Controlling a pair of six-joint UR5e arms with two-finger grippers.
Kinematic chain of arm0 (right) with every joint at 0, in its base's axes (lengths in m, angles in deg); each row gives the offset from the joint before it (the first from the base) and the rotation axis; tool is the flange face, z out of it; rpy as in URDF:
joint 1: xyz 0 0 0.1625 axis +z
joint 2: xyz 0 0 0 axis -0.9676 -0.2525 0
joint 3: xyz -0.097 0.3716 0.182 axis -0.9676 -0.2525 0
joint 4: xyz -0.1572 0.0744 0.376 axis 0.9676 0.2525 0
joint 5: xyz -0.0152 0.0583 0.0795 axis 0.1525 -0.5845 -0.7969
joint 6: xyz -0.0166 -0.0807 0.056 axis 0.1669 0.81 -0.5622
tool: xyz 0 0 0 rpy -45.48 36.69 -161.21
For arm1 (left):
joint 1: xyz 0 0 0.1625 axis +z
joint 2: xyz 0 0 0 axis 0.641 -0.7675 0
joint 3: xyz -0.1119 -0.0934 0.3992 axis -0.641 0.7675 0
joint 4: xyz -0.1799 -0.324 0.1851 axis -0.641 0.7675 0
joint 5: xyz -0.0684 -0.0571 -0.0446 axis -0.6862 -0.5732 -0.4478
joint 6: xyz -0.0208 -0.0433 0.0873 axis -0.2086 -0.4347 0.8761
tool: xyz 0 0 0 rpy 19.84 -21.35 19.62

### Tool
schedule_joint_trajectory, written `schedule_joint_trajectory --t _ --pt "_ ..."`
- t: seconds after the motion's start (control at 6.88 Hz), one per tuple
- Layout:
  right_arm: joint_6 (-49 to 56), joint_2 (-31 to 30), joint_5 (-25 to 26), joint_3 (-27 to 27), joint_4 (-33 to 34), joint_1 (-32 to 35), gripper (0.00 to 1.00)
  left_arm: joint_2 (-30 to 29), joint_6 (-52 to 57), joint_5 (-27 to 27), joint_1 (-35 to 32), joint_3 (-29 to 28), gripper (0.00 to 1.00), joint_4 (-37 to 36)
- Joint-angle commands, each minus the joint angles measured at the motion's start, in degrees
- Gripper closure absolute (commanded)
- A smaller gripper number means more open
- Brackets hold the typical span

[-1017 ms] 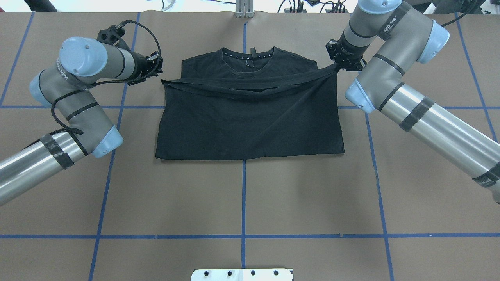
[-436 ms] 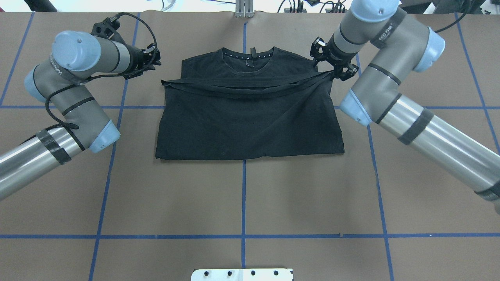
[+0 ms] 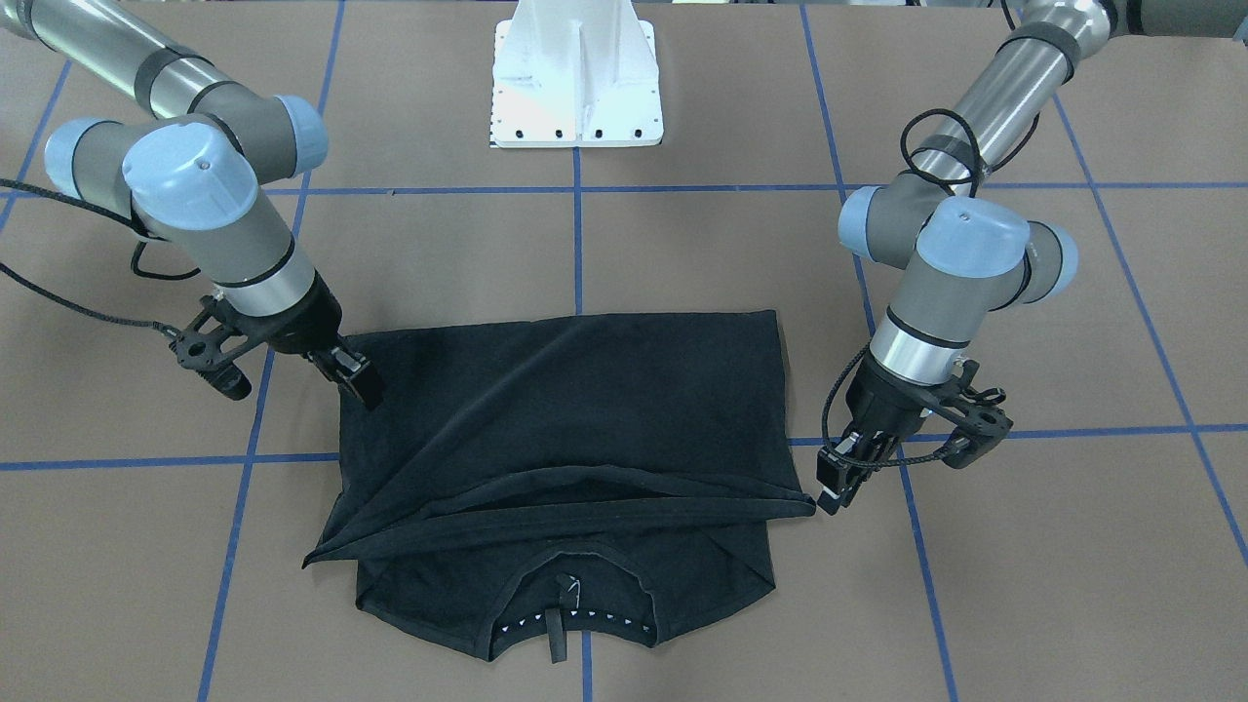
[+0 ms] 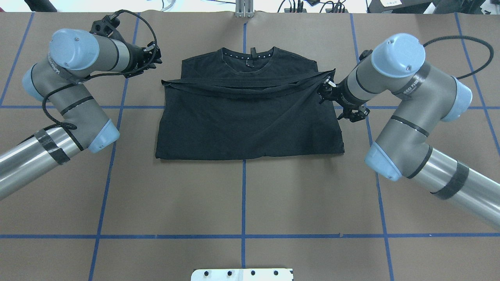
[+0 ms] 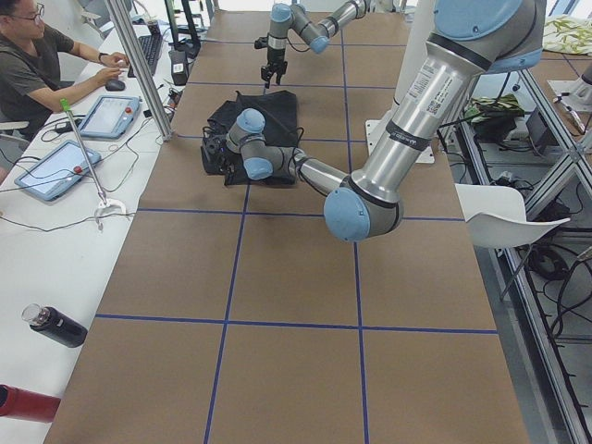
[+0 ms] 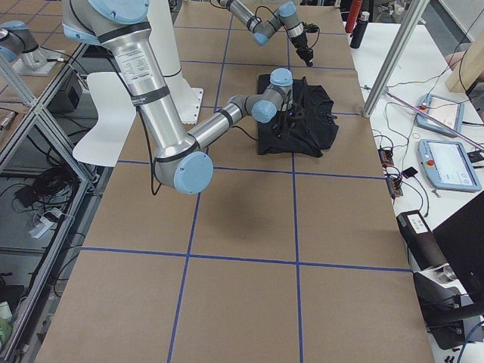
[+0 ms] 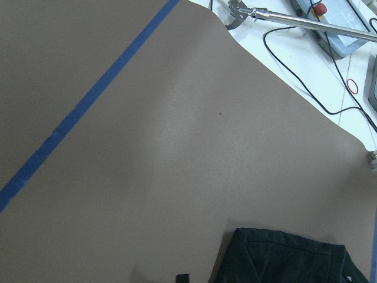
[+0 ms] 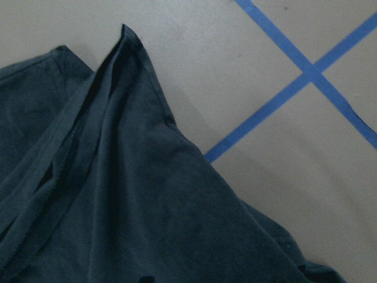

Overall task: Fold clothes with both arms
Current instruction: 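Move the right gripper to the folded shirt's side edge and grasp it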

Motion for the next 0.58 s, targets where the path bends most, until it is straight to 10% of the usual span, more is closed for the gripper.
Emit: schedule_joint_trajectory --t 0.0,0.44 --pt "-5.4 -6.5 4.2 1.1 -9.8 -5.1 0.27 0.1 0.1 0.1 0.1 0.4 0.68 -0.2" --pt "-6.3 -8.9 7.3 0.4 -11.4 -7.4 0.27 0.0 0.1 0.2 0.1 0.4 0.68 -0.2"
